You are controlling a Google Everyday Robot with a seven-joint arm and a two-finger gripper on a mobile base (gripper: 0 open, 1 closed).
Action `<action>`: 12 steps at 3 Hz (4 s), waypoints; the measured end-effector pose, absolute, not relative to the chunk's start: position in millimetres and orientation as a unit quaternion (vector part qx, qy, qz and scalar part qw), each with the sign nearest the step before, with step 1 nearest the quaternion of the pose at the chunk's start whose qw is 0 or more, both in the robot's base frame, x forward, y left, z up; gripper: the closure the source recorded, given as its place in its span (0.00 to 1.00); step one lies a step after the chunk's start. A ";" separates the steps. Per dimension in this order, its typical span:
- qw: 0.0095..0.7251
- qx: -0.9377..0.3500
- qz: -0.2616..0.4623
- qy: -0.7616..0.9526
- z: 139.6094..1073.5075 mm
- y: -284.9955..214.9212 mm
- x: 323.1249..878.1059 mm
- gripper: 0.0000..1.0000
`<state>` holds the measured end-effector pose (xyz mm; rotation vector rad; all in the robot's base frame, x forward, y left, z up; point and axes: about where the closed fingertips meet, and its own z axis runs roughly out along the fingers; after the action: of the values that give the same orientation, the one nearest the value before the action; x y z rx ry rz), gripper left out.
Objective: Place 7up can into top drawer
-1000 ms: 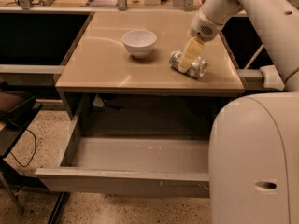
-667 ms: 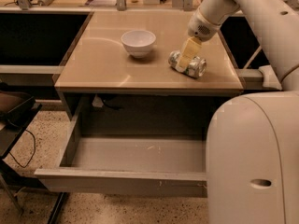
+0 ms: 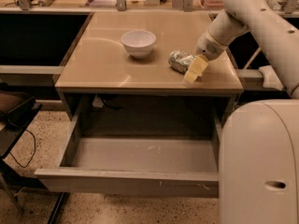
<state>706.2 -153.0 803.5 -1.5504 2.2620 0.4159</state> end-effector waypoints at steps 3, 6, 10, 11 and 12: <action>0.180 -0.549 0.149 0.803 799.5 -153.6 705.0 0.42; 0.180 -0.549 0.149 0.803 812.8 -153.6 705.0 1.00; 0.301 -0.447 0.092 0.837 923.9 -205.1 555.4 1.00; 0.301 -0.447 0.092 0.837 923.9 -205.1 555.3 1.00; 0.296 -0.442 0.082 0.843 919.6 -203.7 527.5 1.00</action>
Offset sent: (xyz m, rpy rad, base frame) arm -0.0012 -0.0007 -0.0037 -0.0008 0.0072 -0.0007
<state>527.5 -203.7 919.6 -1.1749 2.2414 0.2170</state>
